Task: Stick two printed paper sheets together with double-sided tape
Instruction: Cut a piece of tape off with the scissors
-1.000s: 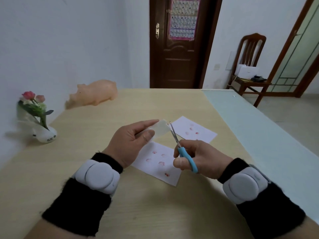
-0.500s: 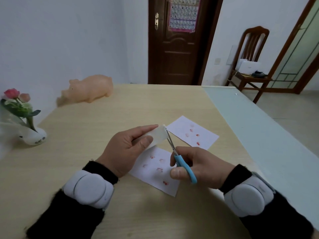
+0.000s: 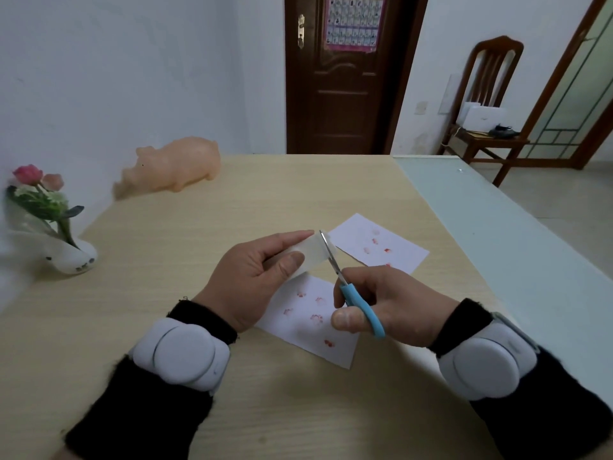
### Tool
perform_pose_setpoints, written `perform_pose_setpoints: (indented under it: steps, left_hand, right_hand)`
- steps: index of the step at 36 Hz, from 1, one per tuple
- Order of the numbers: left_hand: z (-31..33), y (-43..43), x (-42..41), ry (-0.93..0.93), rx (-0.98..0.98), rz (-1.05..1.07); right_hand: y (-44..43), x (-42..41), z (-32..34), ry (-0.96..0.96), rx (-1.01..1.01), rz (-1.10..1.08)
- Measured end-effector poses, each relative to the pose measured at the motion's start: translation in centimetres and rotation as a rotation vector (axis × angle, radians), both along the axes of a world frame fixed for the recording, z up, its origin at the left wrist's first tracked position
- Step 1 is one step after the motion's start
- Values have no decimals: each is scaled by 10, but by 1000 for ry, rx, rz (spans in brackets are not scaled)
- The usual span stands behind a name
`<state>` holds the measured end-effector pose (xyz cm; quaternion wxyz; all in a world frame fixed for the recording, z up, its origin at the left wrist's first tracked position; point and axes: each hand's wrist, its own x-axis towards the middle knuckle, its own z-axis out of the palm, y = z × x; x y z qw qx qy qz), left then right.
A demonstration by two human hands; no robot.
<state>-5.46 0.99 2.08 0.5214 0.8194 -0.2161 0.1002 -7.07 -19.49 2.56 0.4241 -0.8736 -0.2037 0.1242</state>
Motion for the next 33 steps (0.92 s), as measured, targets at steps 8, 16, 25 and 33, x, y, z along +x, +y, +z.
perform_pose_setpoints:
  steps: [8, 16, 25, 33]
  left_hand:
    - [3, 0, -1, -20, 11, -6]
    - [9, 1, 3, -49, 33, -15]
    - [15, 1, 14, -94, 72, -30]
    - [9, 4, 20, -54, 70, -27]
  right_hand:
    - [2, 3, 0, 19, 65, 25]
    - [3, 4, 2, 4, 96, 12]
    - [1, 6, 6, -12, 133, -18]
    - [4, 11, -1, -14, 127, -47]
